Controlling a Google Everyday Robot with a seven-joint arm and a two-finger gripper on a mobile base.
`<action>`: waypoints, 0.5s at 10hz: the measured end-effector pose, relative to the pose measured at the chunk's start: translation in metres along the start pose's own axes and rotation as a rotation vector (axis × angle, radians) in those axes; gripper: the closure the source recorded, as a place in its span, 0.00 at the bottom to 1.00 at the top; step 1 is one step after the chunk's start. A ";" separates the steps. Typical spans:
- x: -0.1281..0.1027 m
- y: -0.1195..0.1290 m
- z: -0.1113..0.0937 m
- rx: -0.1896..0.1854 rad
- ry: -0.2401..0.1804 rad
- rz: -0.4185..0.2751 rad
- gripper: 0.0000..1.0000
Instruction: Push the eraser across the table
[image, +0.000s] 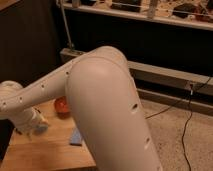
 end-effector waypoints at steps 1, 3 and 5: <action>-0.005 0.023 0.003 -0.021 -0.002 -0.053 0.35; -0.016 0.066 0.012 -0.049 -0.017 -0.154 0.45; -0.024 0.101 0.019 -0.062 -0.025 -0.234 0.64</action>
